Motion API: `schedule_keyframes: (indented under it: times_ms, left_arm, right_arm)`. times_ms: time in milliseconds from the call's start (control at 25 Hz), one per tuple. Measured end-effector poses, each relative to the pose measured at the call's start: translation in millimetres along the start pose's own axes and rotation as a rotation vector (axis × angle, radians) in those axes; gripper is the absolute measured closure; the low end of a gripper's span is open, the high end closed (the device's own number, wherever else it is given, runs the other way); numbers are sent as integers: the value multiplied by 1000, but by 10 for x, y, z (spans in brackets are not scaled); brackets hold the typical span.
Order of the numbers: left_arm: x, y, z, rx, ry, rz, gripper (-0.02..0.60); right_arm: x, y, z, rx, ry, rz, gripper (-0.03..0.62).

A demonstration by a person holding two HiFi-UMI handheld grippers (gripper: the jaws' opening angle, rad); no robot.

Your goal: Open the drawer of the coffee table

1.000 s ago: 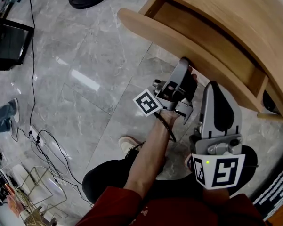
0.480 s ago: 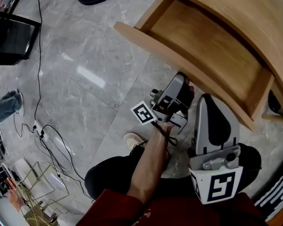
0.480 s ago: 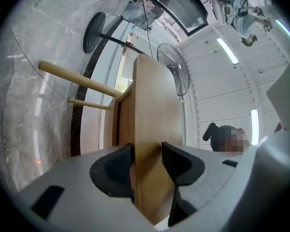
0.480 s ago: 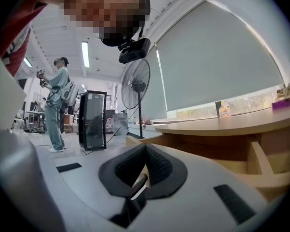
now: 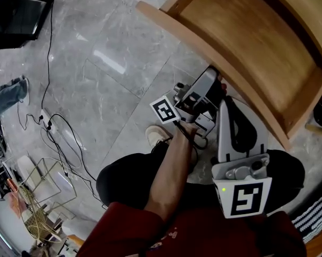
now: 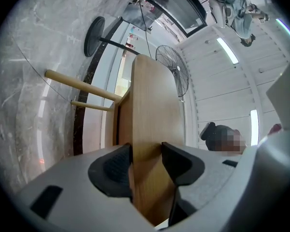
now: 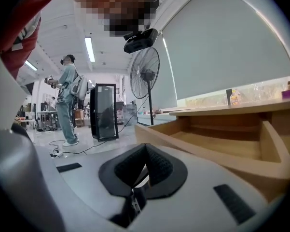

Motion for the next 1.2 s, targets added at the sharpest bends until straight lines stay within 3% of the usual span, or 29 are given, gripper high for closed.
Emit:
schedule_keyframes:
  times_ms: [280, 520, 760, 1200]
  left_arm:
    - [178, 49, 69, 16, -11, 6, 380]
    - [304, 80, 265, -51, 91, 36, 380]
    - [366, 127, 289, -63, 109, 39, 379]
    - [725, 450, 170, -358, 487, 48, 379]
  right_arm:
    - [-116, -252, 186, -42, 75, 48, 597]
    - [-208, -493, 257, -60, 89, 103, 597]
    - [-252, -548, 306, -65, 92, 111, 597]
    - [-224, -444, 343, -68, 62, 156, 597]
Point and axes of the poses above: the fingertips, and each gripper's own axes: x backward along the fingers, z to its left, y out of its top, the point moved 4 cm from there along x, backward along the fingers, and after that the axes turned 13 degrees about y, right-handed, at the moved point
